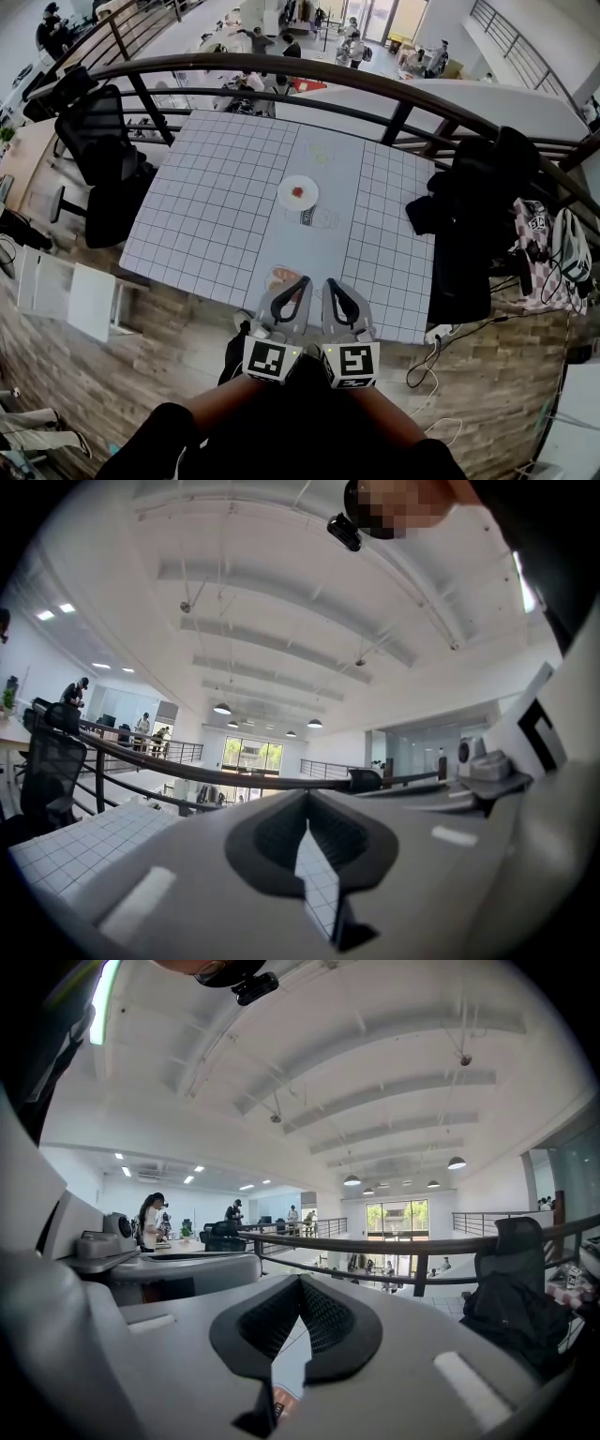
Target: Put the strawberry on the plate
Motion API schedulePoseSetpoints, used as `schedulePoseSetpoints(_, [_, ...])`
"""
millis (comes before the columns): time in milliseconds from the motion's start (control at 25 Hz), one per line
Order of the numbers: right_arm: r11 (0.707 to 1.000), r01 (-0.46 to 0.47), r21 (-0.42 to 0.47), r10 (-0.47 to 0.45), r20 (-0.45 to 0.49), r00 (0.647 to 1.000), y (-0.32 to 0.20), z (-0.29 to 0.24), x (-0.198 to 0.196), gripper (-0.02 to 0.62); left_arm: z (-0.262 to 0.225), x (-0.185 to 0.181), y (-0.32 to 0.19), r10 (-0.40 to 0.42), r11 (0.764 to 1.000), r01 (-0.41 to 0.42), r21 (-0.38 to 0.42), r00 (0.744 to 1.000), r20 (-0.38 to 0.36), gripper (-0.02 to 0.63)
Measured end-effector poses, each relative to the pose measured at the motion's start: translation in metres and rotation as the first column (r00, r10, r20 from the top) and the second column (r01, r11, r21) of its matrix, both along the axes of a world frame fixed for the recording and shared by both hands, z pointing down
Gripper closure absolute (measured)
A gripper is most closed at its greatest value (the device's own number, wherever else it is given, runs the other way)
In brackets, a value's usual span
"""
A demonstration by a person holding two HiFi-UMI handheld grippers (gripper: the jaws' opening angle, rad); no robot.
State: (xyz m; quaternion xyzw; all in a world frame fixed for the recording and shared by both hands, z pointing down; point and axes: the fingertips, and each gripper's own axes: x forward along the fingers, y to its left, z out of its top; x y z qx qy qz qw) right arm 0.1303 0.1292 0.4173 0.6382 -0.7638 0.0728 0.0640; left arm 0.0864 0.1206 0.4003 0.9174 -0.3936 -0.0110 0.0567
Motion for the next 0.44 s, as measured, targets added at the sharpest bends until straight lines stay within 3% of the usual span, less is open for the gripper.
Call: schedulePoseSetpoints(440, [1.000,0.011,-0.007,-0.011,-0.002,1.000,-0.002,-0.001,-0.011,0.597,0.002,-0.012,-0.004,-0.007,1.000,0.007,0.010,1.000,0.017,0.597])
